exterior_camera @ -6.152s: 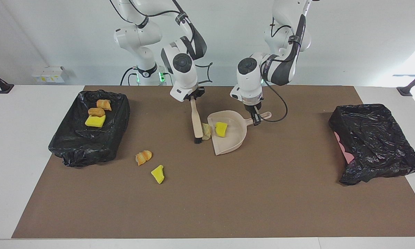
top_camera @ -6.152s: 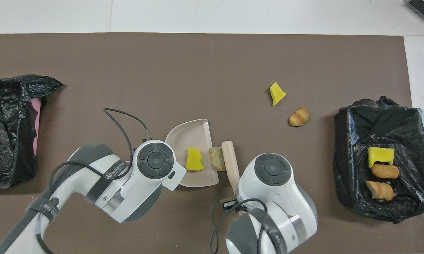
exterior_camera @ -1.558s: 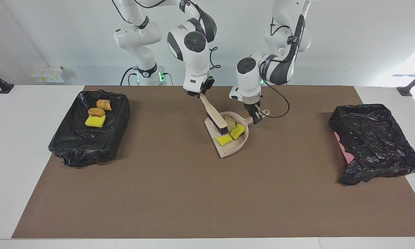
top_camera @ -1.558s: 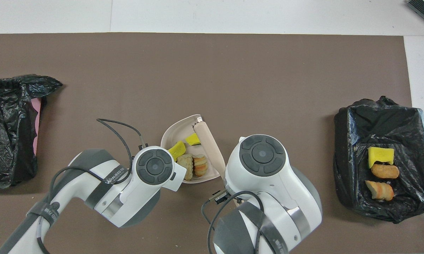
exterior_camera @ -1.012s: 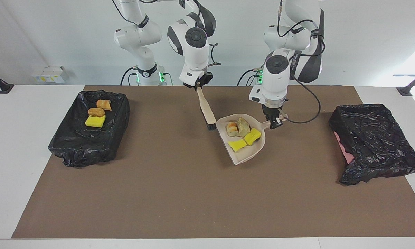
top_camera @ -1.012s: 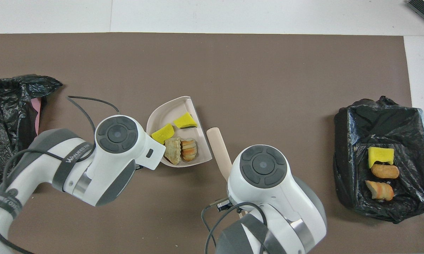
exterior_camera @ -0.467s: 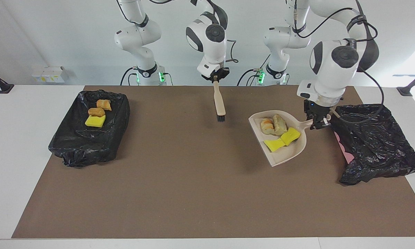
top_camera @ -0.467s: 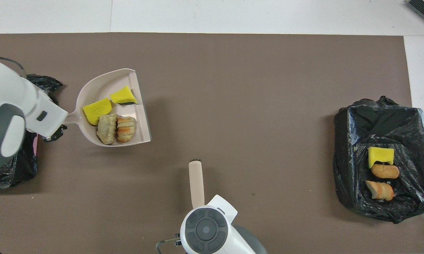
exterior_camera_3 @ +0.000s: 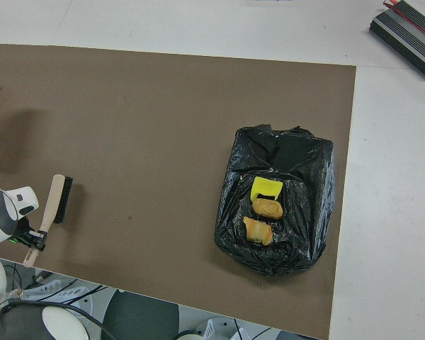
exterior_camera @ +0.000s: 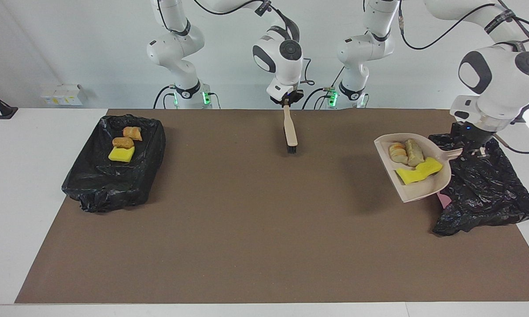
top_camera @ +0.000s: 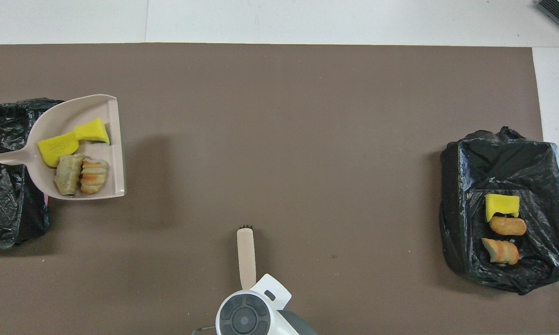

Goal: Sweep and dump trash in bin

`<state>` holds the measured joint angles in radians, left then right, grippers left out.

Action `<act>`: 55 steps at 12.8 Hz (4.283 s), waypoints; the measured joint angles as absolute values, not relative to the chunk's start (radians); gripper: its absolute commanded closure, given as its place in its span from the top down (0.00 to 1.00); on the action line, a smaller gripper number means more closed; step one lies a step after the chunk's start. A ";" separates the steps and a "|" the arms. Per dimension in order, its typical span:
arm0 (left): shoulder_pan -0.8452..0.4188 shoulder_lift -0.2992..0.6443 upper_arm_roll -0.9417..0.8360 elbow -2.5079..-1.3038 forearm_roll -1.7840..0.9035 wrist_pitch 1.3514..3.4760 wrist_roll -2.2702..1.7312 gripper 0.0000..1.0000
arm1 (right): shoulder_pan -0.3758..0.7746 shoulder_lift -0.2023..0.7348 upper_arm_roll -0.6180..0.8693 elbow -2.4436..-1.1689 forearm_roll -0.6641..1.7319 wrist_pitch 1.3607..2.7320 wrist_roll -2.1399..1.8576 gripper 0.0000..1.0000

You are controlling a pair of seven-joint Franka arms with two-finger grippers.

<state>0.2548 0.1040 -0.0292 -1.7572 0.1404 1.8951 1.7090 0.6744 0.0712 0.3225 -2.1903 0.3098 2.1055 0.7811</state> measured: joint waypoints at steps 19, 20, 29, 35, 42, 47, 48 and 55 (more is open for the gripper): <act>0.434 0.184 -0.052 -1.744 1.019 2.155 1.522 0.00 | 0.575 0.092 0.309 -2.177 0.358 2.178 0.770 0.76; 0.431 0.165 -0.052 -1.767 1.077 2.155 1.488 0.00 | 0.531 0.085 0.307 -2.158 0.358 2.177 0.759 0.82; 0.316 0.007 -0.054 -1.912 1.356 1.978 1.297 0.00 | 0.116 -0.102 0.294 -1.855 0.221 1.632 0.518 1.00; 0.205 -0.029 -0.060 -1.915 1.381 1.827 1.212 0.00 | -0.009 -0.044 0.291 -1.586 -0.009 1.422 0.409 1.00; 0.013 -0.030 -0.069 -1.918 0.952 1.648 0.844 0.00 | -0.050 0.073 0.293 -1.380 -0.054 1.339 0.403 1.00; -0.023 -0.030 -0.070 -1.918 0.518 1.634 0.592 0.00 | -0.050 0.073 0.289 -1.373 -0.060 1.339 0.397 1.00; -0.031 -0.030 -0.070 -1.918 0.455 1.635 0.533 0.00 | -0.050 0.073 0.281 -1.372 -0.060 1.339 0.375 1.00; -0.273 -0.032 -0.078 -1.886 0.128 1.660 -0.045 0.00 | -0.007 0.050 0.135 -1.362 -0.060 1.332 0.219 1.00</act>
